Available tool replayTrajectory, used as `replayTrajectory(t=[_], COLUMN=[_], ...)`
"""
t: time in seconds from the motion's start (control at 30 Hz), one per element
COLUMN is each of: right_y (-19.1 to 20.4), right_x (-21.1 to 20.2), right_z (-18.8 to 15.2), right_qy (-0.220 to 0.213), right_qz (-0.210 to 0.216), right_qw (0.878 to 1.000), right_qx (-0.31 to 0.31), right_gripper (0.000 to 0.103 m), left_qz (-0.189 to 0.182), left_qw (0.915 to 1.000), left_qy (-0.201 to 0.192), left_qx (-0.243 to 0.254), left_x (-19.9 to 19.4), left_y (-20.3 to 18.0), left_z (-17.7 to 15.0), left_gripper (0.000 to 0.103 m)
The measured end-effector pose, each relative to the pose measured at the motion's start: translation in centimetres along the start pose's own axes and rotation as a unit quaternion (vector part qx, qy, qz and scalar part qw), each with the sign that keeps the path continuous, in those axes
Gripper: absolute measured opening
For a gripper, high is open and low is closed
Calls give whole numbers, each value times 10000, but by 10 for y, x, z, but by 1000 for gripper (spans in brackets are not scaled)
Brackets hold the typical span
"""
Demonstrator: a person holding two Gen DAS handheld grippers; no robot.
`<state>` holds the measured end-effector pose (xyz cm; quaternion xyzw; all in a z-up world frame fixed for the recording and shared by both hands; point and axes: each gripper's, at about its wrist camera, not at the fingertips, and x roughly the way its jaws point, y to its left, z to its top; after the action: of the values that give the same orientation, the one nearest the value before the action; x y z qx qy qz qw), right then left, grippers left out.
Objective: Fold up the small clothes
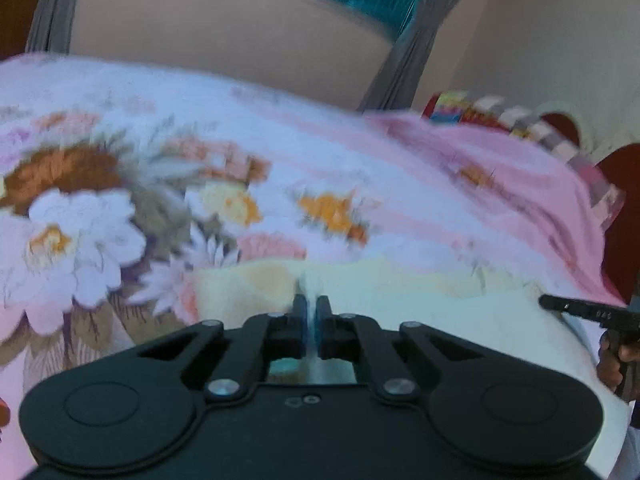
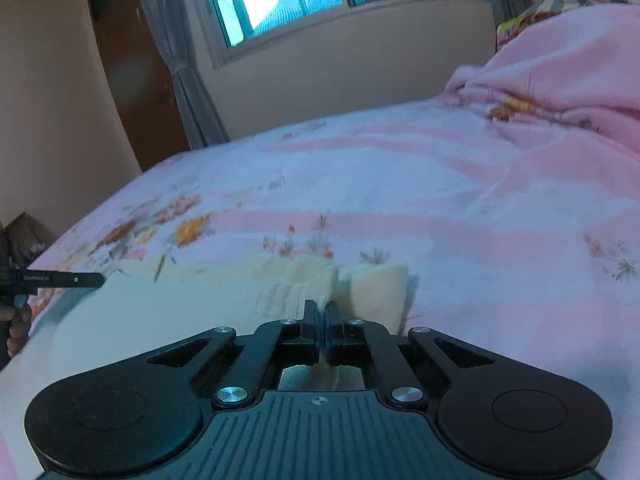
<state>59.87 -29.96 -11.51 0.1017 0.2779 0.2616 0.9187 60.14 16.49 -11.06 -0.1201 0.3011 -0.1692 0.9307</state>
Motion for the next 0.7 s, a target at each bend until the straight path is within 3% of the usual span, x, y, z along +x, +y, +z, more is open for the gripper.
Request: replayTrajectory(t=[0.13,0.23,0.37,0.47,0.57,0.6,0.63,0.7], right_y=[5,7,4,-4,-14,-19,-22,-26], right_x=[-11,-12,-5,8,34,40,38,34], right_z=[6,12,19,20,11,7,6,6], right_qy=[-340,-487,-648,-589,-70,54,-20,-63], right_qz=[47,69,-43,-149,-371,-323,-297,-299], right_qw=[9994,9987,9979,9978,9986,9982,9979,9970], right_qx=[-76,-93,58,257,370,499,577,714], right_gripper=[2,2,2,2,2,2,2,2], left_qz=[-177,-260,-79,233,653,722,715,673], left_qw=[9982,9971,9960,9970,9976,9972,9974,9976], left_qy=[-566,-717,-884,-741,50,42,4,-25], left_qx=[16,11,34,-9,-215,-165,-133,-161], left_x=[-17,-19,-13,1,29,31,30,22], left_y=[-3,-5,-4,3,18,17,16,15], left_z=[6,14,22,21,12,8,6,6], left_gripper=[1,1,1,1,0,0,2,17])
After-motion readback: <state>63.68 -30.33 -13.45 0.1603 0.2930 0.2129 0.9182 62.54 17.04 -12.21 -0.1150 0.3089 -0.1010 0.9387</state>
